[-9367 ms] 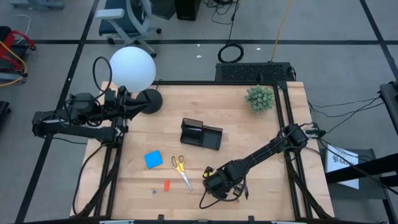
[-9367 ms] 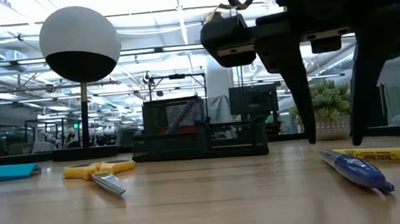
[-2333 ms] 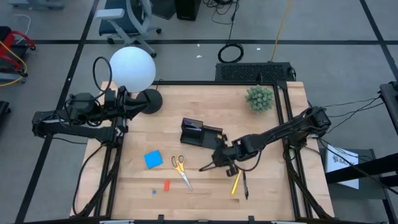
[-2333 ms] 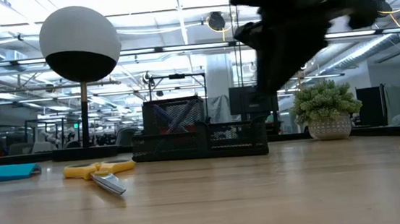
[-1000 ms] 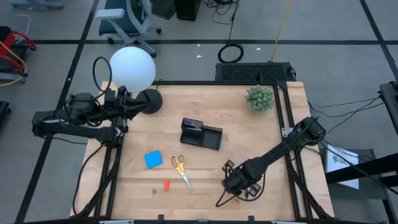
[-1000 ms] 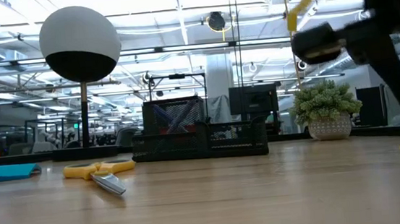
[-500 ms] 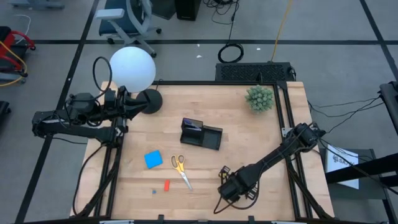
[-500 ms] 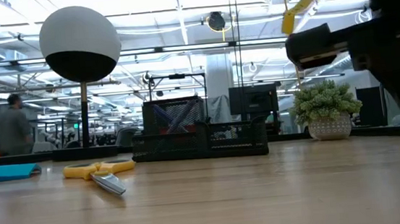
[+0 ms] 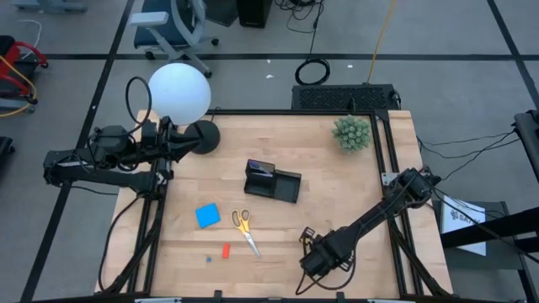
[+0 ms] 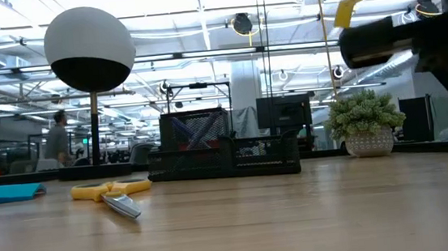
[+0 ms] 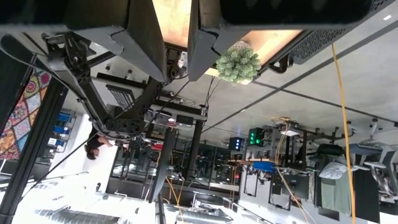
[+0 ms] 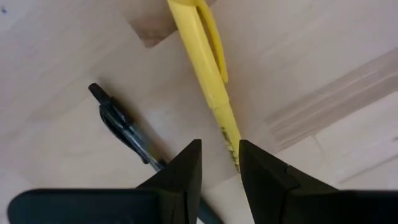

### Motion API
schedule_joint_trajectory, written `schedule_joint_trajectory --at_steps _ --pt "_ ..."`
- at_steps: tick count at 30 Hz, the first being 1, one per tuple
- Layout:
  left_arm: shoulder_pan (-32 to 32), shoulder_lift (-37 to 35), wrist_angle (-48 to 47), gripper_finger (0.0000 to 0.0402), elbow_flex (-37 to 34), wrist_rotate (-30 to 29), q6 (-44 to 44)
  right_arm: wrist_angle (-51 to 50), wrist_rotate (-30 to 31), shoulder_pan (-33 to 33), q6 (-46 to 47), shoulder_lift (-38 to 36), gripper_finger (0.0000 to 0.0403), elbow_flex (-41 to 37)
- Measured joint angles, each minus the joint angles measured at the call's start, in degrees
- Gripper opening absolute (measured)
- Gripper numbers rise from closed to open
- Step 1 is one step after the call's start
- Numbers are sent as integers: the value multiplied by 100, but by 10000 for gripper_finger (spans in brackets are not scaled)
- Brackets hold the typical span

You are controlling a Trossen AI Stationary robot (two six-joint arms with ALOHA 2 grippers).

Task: Pick and place office supplies into organizer
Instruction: Put the yellow pen into the top left compartment of the black desk organizer

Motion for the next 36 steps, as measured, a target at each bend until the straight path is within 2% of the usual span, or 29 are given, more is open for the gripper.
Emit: schedule_joint_trajectory --at_steps 24,36 --pt "0 0 0 72 0 1 0 16 112 229 -513 538 100 691" --pt "0 -1 0 72 0 1 1 57 -177 202 -408 804 100 723"
